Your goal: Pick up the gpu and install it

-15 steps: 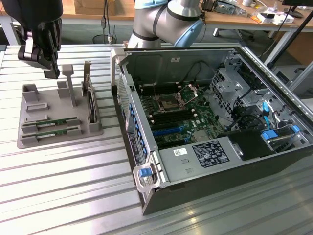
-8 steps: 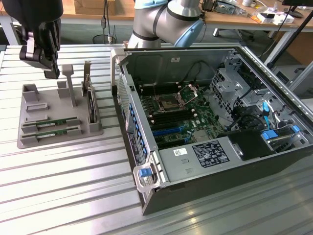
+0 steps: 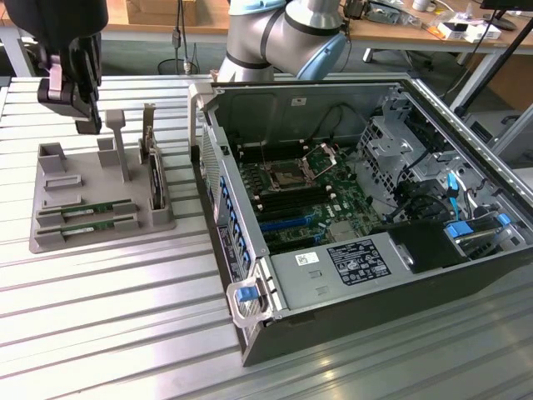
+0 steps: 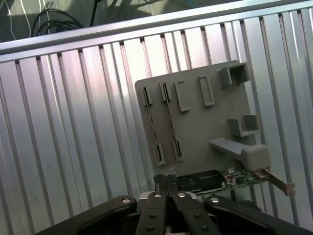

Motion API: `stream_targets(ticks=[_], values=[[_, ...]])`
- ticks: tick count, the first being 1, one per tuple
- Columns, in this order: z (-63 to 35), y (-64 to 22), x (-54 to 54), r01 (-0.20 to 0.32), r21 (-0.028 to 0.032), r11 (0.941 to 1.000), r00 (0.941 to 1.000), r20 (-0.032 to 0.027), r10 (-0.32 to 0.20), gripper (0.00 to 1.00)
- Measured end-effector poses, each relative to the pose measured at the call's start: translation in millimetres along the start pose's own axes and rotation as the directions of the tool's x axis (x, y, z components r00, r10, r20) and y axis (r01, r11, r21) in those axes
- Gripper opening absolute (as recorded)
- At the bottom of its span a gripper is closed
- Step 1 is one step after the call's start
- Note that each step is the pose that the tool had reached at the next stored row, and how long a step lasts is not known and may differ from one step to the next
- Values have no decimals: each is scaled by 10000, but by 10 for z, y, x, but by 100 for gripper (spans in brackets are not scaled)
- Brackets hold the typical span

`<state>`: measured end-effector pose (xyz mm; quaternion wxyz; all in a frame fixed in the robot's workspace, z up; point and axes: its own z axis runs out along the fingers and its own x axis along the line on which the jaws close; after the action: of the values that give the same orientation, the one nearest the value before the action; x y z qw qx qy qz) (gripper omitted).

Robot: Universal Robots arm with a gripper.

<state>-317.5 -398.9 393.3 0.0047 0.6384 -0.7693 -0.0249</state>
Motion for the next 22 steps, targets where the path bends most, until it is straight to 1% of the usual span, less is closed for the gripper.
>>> stream_targets(ticks=[2, 9, 22], values=[[0, -5, 0, 157, -4, 9999, 9999, -6, -157, 11], [0, -8, -1, 466, -12, 9989, 9989, -20, -466, 11], [-1, -16, -3, 1057, -28, 9944, 9944, -46, -1057, 11]])
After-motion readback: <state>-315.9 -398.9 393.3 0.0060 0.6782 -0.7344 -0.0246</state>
